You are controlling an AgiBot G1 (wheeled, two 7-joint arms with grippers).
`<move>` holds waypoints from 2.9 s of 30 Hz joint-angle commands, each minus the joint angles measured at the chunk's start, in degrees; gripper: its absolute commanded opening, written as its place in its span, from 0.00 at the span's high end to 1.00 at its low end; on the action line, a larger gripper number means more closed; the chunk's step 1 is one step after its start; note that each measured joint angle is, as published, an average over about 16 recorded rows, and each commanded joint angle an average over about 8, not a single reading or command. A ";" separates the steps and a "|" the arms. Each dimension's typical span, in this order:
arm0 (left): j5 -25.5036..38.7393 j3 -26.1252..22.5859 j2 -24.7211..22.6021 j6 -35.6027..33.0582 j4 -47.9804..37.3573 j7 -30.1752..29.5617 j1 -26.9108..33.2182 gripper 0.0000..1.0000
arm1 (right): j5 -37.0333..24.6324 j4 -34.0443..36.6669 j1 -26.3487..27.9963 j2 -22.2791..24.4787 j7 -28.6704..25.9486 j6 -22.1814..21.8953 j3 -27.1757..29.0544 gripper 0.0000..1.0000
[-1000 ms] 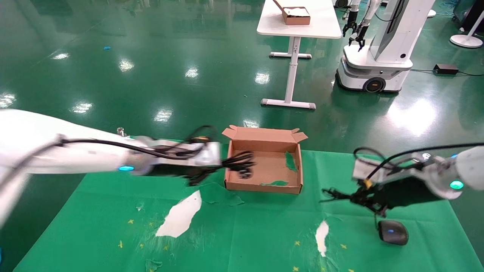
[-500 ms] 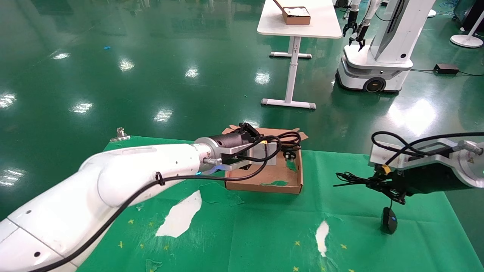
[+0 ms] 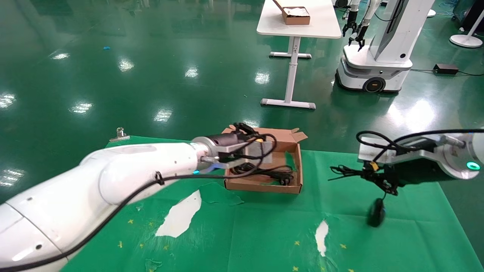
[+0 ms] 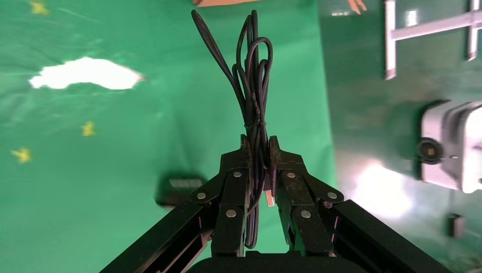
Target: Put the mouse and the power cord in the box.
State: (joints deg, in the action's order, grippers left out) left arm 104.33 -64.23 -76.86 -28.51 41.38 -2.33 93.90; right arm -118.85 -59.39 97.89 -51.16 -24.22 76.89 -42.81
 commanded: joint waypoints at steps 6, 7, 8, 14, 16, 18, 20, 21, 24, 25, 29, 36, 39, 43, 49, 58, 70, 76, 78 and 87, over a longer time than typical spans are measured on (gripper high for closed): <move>-5.35 1.45 3.64 -0.48 -4.71 1.73 2.44 0.00 | -2.75 1.24 3.58 -4.71 1.87 -1.47 -1.25 1.00; -5.91 1.89 4.63 -0.46 -5.45 2.12 2.76 0.00 | -2.73 1.90 4.05 -5.68 2.65 -2.06 -1.31 1.00; -6.32 2.27 5.67 -0.39 -6.13 2.54 3.02 0.00 | -2.66 2.68 4.47 -6.67 3.50 -2.72 -1.37 1.00; -7.16 3.38 11.05 0.12 -9.40 4.80 3.47 0.00 | -1.42 10.05 6.35 -14.04 10.18 -7.80 -1.70 1.00; -7.37 3.54 11.80 0.00 -10.04 5.25 3.50 0.00 | -0.72 13.07 6.83 -16.91 13.01 -9.74 -1.79 1.00; -7.71 3.70 12.06 -0.22 -10.34 5.66 3.55 0.00 | 0.25 16.17 7.21 -19.81 15.98 -11.69 -1.75 1.00; -8.00 3.83 12.04 -0.30 -10.51 6.10 3.56 0.00 | 1.51 19.40 7.46 -22.50 19.02 -13.57 -1.60 1.00; -8.13 3.89 12.02 -0.33 -10.61 6.31 3.56 0.00 | 2.34 20.96 7.43 -23.67 20.51 -14.49 -1.54 1.00; -8.48 4.06 11.92 -0.39 -10.94 6.89 3.59 0.00 | 5.47 24.89 6.51 -26.18 24.26 -17.01 -1.81 1.00; -8.59 4.12 11.88 -0.40 -11.05 7.07 3.60 0.00 | 6.59 25.98 5.94 -26.70 25.13 -17.88 -2.16 1.00; -8.99 4.31 11.74 -0.47 -11.47 7.75 3.65 0.00 | 10.37 29.29 3.01 -27.45 25.43 -21.80 -5.06 1.00; -9.59 4.55 11.70 -0.52 -12.11 8.58 3.73 0.00 | 12.18 34.29 -0.13 -27.80 19.97 -28.73 -10.61 0.30; -9.75 4.59 11.75 -0.51 -12.26 8.70 3.75 0.00 | 12.27 35.17 -0.56 -27.98 19.30 -29.97 -11.54 0.00; -9.79 4.63 11.71 -0.53 -12.30 8.73 3.75 0.00 | 12.15 35.20 -0.66 -27.92 19.32 -30.22 -11.74 0.00; -9.70 4.63 11.68 -0.55 -12.17 8.67 3.74 0.00 | 12.06 34.55 -0.37 -27.74 19.65 -29.40 -11.11 0.00; -9.56 4.60 11.64 -0.55 -12.06 8.60 3.71 0.00 | 12.10 33.87 -0.15 -27.48 19.91 -28.54 -10.47 0.00; -9.55 4.59 11.64 -0.55 -12.05 8.60 3.70 0.00 | 20.93 27.28 -5.04 -21.53 19.10 -23.35 -5.31 0.00; -9.55 4.59 11.64 -0.55 -12.05 8.60 3.70 0.00 | 27.43 22.47 -8.66 -17.17 18.45 -19.63 -1.59 0.00; -9.55 4.59 11.64 -0.55 -12.05 8.60 3.70 0.00 | 29.58 20.88 -9.87 -15.72 18.23 -18.39 -0.36 0.00; -12.23 6.80 13.17 -3.41 -9.85 7.75 1.86 0.00 | 39.33 13.67 -15.31 -9.17 17.25 -12.80 5.22 0.00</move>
State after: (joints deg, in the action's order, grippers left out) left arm 91.46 -56.91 -63.33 -32.60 32.07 5.21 95.33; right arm -79.52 -45.72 82.58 -60.33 -6.97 64.10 -37.59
